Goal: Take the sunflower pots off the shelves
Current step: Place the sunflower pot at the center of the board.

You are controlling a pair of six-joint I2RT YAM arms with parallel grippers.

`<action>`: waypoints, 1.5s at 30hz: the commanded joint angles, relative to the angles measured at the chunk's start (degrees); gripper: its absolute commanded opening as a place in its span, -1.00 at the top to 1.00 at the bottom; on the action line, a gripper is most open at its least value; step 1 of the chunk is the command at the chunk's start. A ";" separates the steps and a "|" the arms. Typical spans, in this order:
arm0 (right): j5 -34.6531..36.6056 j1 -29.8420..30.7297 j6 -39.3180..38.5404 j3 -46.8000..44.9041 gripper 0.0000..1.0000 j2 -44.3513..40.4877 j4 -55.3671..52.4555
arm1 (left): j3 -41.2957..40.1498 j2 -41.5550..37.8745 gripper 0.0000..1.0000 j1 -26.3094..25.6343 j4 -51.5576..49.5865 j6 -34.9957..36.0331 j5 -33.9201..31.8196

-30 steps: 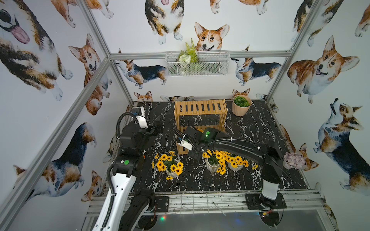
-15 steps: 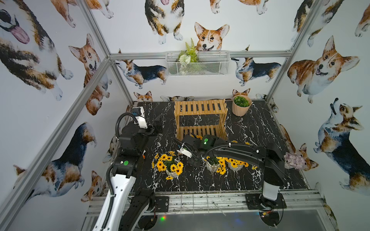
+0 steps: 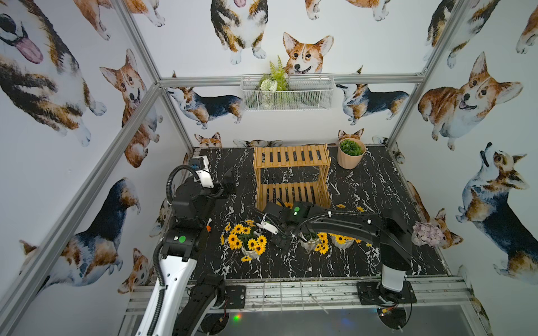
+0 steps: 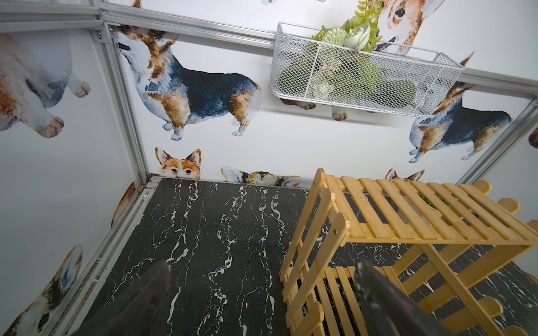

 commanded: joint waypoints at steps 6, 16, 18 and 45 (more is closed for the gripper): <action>-0.32 0.49 1.39 -1.54 1.00 0.22 2.71 | 0.13 -0.25 -1.00 0.18 0.43 -0.11 -0.43; -0.71 0.93 2.02 -3.34 1.00 1.27 3.75 | 0.03 -0.42 -1.00 0.18 0.36 -0.11 -0.51; -0.95 1.02 2.15 -3.39 1.00 1.40 3.86 | 0.05 -0.43 -1.00 0.17 0.34 -0.11 -0.60; 0.19 1.35 1.43 -3.72 -0.31 -7.95 6.58 | 0.16 -0.40 -1.00 0.18 0.16 0.22 -0.86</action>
